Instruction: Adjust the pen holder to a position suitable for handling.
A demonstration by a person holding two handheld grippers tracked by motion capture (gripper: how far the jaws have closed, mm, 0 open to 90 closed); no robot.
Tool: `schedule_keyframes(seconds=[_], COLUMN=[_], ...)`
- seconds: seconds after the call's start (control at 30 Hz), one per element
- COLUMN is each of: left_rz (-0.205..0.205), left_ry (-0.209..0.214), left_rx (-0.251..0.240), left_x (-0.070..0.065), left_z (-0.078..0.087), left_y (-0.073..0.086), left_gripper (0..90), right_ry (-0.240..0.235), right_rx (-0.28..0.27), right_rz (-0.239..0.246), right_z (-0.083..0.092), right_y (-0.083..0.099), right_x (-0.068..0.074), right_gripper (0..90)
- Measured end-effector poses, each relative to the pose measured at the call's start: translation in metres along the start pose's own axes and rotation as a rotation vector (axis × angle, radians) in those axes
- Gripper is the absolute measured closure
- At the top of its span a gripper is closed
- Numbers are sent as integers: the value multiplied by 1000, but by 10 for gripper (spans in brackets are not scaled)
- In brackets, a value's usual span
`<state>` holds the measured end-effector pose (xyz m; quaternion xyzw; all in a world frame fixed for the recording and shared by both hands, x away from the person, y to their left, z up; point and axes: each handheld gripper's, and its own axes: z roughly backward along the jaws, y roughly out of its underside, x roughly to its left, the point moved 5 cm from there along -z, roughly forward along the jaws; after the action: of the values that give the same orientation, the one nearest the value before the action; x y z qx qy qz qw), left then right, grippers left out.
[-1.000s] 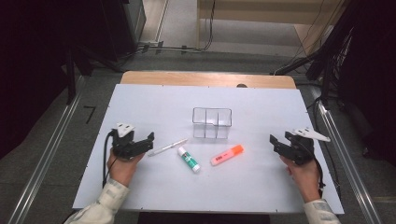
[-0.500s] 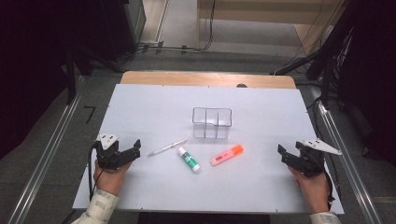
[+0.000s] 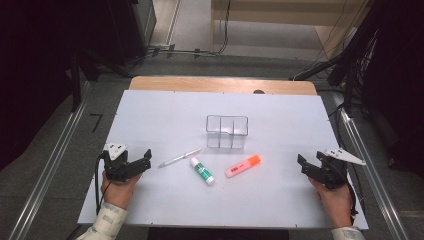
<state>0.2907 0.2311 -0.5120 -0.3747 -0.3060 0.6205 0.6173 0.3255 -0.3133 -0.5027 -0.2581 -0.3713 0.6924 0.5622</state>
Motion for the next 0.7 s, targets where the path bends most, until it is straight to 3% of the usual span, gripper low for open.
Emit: schedule_keyframes(seconds=[0.7], left_rz=[-2], left_ry=[3], left_rx=[1], left_x=[-2], left_z=[1], left_y=[1], left_gripper=[122], right_ry=[-6], right_rx=[13], right_rz=[17], right_z=[-4], right_y=[0], right_x=[4], right_gripper=[259])
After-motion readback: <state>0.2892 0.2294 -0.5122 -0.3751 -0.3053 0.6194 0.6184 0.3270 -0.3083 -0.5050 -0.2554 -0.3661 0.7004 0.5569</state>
